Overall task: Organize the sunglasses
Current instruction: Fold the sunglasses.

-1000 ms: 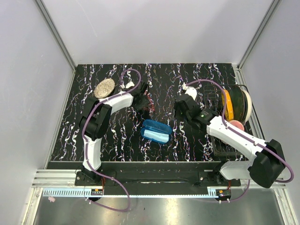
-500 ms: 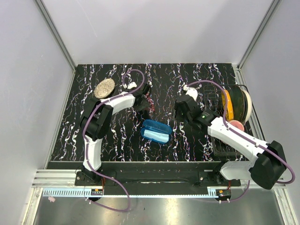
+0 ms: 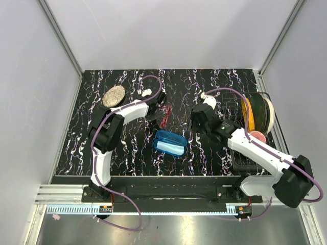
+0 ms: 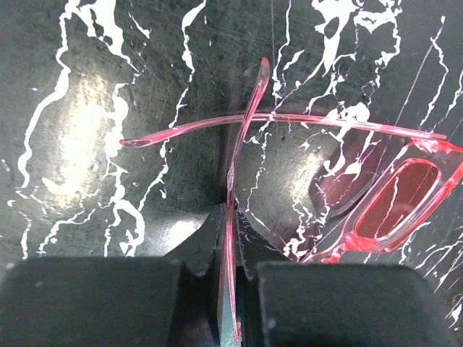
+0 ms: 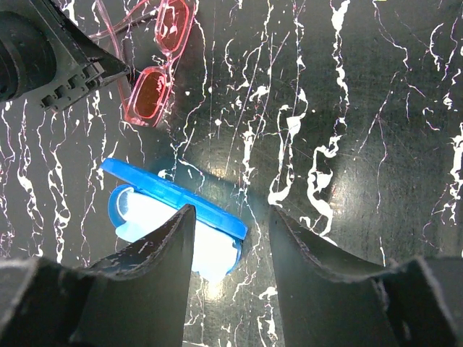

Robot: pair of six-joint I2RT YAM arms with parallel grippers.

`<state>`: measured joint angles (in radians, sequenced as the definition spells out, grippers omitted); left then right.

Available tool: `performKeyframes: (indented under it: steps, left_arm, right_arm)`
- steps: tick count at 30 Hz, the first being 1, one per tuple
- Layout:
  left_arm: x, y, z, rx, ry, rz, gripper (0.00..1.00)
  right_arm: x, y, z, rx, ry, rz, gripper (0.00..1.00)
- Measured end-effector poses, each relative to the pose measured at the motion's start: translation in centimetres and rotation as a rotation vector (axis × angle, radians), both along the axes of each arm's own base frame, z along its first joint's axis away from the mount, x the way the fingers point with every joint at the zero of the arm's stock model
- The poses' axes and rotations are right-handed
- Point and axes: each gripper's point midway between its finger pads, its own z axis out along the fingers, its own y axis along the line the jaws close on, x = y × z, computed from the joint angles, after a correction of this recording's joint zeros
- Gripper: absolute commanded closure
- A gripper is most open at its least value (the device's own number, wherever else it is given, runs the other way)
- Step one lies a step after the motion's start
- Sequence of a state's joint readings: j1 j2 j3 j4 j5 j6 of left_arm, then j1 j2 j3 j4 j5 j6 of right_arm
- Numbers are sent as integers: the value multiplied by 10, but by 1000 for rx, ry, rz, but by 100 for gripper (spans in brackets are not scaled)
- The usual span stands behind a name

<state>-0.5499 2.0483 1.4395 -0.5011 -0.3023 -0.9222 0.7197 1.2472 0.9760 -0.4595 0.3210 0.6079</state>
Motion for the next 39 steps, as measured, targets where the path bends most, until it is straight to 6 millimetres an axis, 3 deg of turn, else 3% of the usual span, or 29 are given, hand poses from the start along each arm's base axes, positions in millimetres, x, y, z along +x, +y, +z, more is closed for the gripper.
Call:
performKeyframes:
  steps: [4,7,10,14,16,19,23,28,33,39]
  left_arm:
    - [1,3,13,35,-26,-63,100]
    - [7,3,41,44,-90,-128,100]
    - [15,1,88,39,-205,-199,100]
    - [13,3,166,23,-413,-307,100]
    - [0,7,201,10,-510,-363,100]
    - [-25,13,238,-9,-626,-456,100]
    - [-62,17,271,-40,-735,-593,100]
    - [-115,16,311,-105,-872,-771,100]
    - [-168,12,355,-185,-1028,-951,100]
    - [-206,6,374,-249,-1112,-1100,100]
  right_arm:
    - [-1,0,1,6,-1,1,49]
    - [-2,2,3,16,-1,9,49]
    - [-3,2,8,28,-8,14,48]
    - [-5,2,26,55,-38,19,48]
    - [-5,2,45,78,-69,24,48]
    - [-6,2,85,132,-143,39,42]
    - [-17,1,157,250,-275,86,29]
    - [-51,6,233,410,-421,246,18]
    - [-87,28,268,512,-480,491,17]
    - [-108,70,270,608,-419,753,17]
